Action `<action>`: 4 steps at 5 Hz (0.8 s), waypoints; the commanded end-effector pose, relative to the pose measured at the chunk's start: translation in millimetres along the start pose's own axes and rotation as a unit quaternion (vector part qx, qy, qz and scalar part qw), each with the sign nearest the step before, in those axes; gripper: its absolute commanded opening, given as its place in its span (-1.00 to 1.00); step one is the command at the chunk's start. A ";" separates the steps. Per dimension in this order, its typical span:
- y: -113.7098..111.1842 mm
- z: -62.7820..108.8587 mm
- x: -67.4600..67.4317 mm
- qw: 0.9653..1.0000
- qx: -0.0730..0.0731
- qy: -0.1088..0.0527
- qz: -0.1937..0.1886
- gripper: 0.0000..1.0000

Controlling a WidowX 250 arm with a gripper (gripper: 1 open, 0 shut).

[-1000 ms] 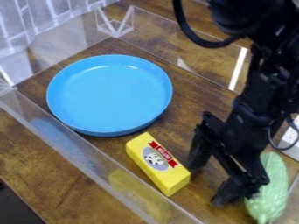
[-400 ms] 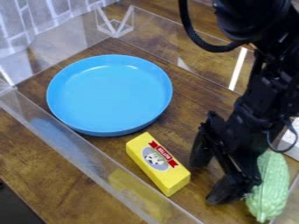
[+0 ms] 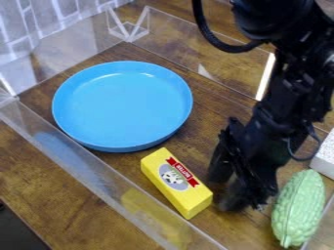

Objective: Put the yellow block in the blue tray

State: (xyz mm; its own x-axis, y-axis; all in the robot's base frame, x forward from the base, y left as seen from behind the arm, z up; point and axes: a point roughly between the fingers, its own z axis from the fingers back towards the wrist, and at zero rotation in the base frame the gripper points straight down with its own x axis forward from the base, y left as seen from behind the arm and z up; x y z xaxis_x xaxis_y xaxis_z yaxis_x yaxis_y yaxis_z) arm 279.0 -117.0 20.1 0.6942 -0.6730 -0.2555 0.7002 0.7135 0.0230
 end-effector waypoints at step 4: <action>29.5 9.3 -6.1 0.999 0.028 -0.015 -0.042 -1.00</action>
State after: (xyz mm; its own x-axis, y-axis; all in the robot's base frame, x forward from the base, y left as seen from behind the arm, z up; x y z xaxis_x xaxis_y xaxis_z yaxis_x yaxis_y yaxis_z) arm 286.6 -97.1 19.2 0.6158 -0.7386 -0.2744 0.7738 0.6326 0.0338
